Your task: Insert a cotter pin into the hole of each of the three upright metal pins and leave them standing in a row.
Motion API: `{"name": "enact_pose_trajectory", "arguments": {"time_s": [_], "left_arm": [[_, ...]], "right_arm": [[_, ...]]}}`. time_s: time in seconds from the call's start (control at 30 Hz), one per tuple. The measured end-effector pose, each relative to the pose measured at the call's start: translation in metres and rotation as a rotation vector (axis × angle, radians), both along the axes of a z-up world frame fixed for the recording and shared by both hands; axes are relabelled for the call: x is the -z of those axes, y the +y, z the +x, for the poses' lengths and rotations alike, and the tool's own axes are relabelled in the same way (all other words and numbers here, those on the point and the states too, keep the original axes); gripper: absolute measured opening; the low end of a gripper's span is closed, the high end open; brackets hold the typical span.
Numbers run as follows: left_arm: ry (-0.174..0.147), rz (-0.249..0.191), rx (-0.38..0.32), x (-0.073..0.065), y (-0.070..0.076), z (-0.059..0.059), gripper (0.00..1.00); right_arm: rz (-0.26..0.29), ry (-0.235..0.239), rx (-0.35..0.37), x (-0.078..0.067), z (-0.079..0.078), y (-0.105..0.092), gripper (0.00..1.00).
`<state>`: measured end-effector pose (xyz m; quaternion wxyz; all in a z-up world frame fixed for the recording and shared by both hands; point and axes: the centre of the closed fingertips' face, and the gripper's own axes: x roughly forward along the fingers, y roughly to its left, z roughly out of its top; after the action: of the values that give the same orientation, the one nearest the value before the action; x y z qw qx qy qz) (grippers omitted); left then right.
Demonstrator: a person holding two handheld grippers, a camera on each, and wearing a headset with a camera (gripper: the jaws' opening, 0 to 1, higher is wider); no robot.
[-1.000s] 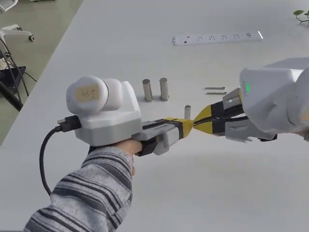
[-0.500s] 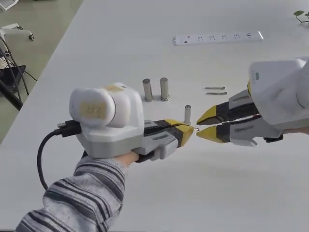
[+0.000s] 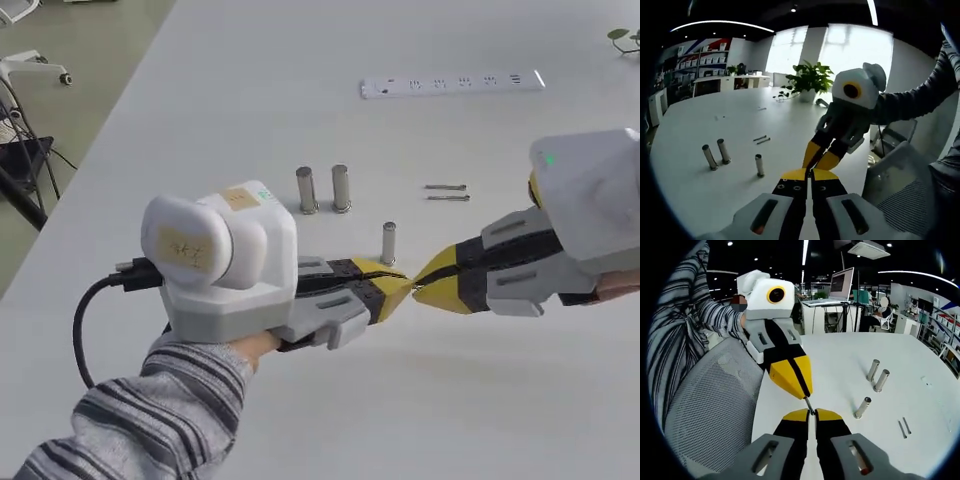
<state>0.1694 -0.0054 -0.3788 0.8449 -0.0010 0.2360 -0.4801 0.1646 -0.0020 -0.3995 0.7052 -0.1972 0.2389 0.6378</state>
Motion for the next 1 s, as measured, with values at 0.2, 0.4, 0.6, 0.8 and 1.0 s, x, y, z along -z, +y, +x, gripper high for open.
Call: {"name": "enact_pose_trajectory", "arguments": {"time_s": [0.2, 0.4, 0.6, 0.8, 1.0], "left_arm": [[0.008, 0.005, 0.012, 0.003, 0.001, -0.004, 0.00], [0.012, -0.009, 0.001, 0.003, 0.001, -0.004, 0.00], [0.015, -0.025, -0.009, 0.003, 0.001, -0.004, 0.00], [0.031, -0.044, -0.043, 0.003, 0.002, -0.002, 0.00], [0.008, -0.007, -0.087, 0.009, 0.008, 0.005, 0.15]], "right_arm": [[-0.022, -0.009, -0.028, 0.001, -0.006, -0.001, 0.00], [-0.059, -0.084, -0.064, -0.003, -0.006, -0.003, 0.00], [-0.120, -0.176, -0.109, -0.003, -0.005, -0.003, 0.00], [-0.170, -0.227, -0.143, -0.002, -0.004, -0.004, 0.00], [-0.213, -0.259, -0.129, 0.001, 0.006, -0.009, 0.00]]}}
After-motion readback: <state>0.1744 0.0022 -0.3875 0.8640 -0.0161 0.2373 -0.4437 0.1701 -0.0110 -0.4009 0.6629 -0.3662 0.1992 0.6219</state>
